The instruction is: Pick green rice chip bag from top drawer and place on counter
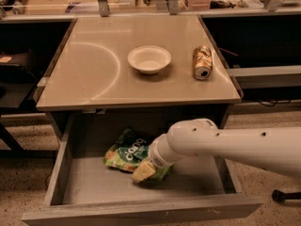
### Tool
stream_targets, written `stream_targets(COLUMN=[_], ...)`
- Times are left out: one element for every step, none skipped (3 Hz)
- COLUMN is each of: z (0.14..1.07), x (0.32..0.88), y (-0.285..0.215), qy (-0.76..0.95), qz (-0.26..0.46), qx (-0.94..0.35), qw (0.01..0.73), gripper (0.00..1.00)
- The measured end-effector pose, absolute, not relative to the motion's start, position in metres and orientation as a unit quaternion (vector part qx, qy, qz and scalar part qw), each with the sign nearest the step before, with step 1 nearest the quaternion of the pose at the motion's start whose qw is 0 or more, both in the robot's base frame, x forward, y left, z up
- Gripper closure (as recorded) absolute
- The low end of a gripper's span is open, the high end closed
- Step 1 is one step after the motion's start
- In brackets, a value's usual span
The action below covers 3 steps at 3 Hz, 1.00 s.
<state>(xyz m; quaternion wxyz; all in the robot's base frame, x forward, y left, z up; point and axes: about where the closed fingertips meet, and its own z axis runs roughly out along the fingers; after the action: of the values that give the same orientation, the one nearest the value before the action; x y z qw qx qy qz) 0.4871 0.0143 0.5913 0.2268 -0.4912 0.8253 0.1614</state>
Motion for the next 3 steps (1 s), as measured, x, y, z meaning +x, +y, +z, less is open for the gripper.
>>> stream_targets(z=[0.5903, 0.5903, 0.5904], x=[0.4868, 0.4868, 0.4868], y=[0.0143, 0.0143, 0.0143], qy=[0.826, 0.826, 0.826], qz=[0.161, 0.161, 0.161], qx=[-0.49, -0.49, -0.49], qw=[0.226, 0.226, 0.226], gripper=[0.42, 0.65, 0.88])
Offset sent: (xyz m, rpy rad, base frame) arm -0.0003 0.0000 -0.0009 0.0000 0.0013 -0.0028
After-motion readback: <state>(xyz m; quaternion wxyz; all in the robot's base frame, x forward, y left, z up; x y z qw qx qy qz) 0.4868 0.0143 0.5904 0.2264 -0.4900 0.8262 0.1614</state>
